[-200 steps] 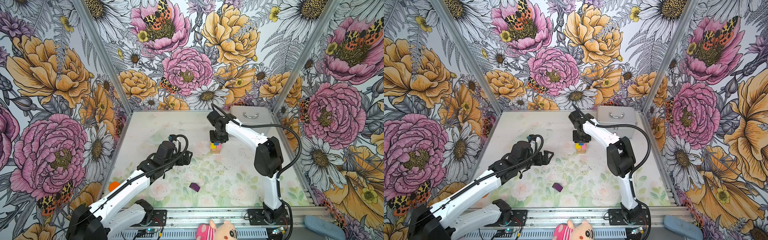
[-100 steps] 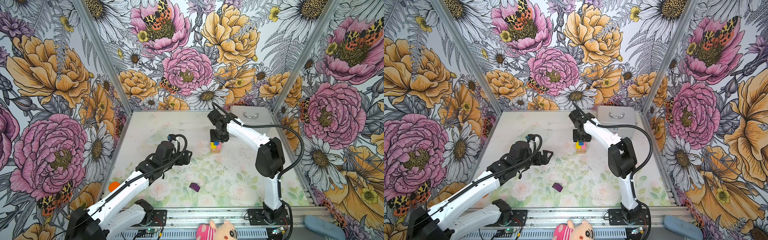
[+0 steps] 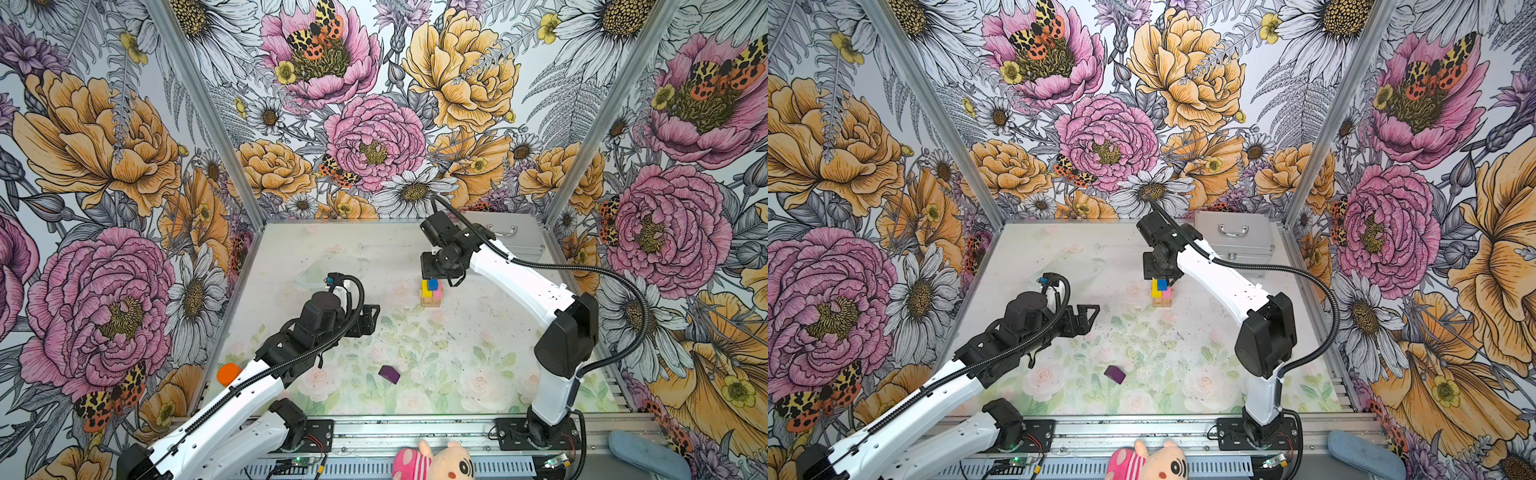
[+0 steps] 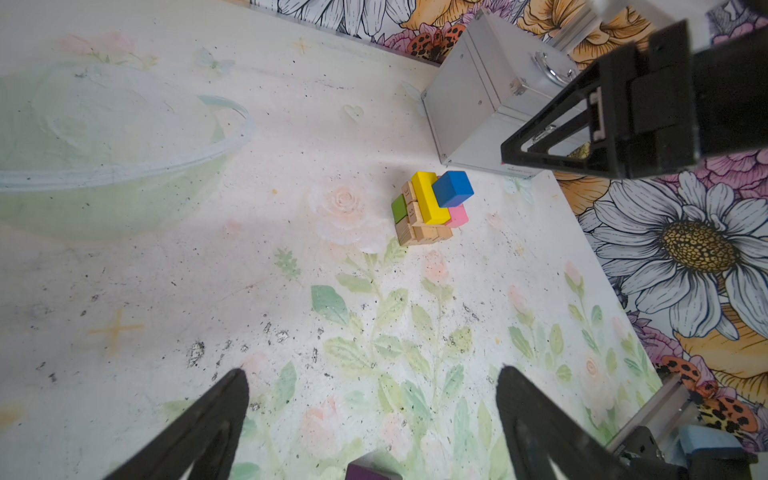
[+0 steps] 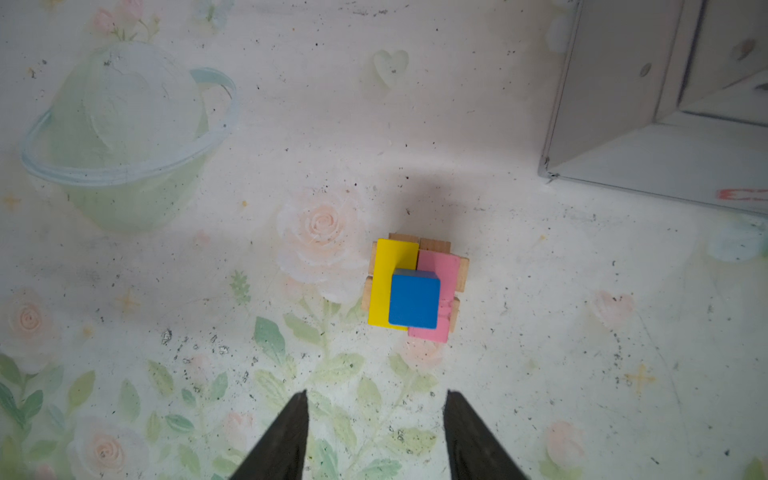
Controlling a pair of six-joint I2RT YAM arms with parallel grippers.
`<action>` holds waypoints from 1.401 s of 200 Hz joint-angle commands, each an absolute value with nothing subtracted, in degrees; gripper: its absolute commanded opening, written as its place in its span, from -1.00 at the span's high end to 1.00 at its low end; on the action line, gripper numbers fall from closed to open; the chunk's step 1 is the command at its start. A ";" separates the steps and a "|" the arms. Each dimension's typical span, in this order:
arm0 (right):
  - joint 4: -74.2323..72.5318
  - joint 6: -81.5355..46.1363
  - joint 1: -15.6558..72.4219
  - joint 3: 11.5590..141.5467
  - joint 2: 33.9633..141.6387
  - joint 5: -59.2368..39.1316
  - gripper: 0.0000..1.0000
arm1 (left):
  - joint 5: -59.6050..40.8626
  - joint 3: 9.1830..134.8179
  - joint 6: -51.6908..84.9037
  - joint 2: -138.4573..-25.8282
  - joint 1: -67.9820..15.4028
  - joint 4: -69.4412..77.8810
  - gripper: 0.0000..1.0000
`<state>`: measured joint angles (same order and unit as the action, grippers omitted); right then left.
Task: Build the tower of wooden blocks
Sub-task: 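Open the right gripper and raise it off the blue cube, then move the right gripper toward the purple cube while the left arm rises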
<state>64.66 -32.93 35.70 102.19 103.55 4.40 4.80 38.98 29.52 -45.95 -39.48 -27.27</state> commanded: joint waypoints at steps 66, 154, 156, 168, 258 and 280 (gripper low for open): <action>60.01 -35.17 38.74 83.81 84.65 6.55 -0.12 | 22.95 34.22 42.44 -38.45 -58.32 -35.97 -0.86; 56.30 -37.86 41.90 68.11 71.01 6.06 -0.29 | 36.02 33.29 53.18 -41.03 -82.92 -36.56 -0.85; 56.15 -37.92 41.92 67.81 70.71 6.04 -0.29 | 36.16 33.31 53.31 -41.04 -83.42 -36.56 -0.85; 55.50 -38.38 42.25 65.94 69.09 5.81 -0.29 | 37.62 33.53 53.98 -41.00 -85.47 -36.58 -0.85; 53.27 -41.30 44.24 56.73 61.54 5.71 -0.29 | 41.96 36.60 54.15 -44.31 -91.78 -36.36 -0.85; 53.17 -41.65 44.56 55.93 61.01 5.44 -0.29 | 42.51 36.74 53.36 -43.83 -91.86 -36.39 -0.85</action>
<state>54.48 -40.29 43.99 56.64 62.41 5.32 39.88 34.89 53.89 -44.38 -91.39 -36.21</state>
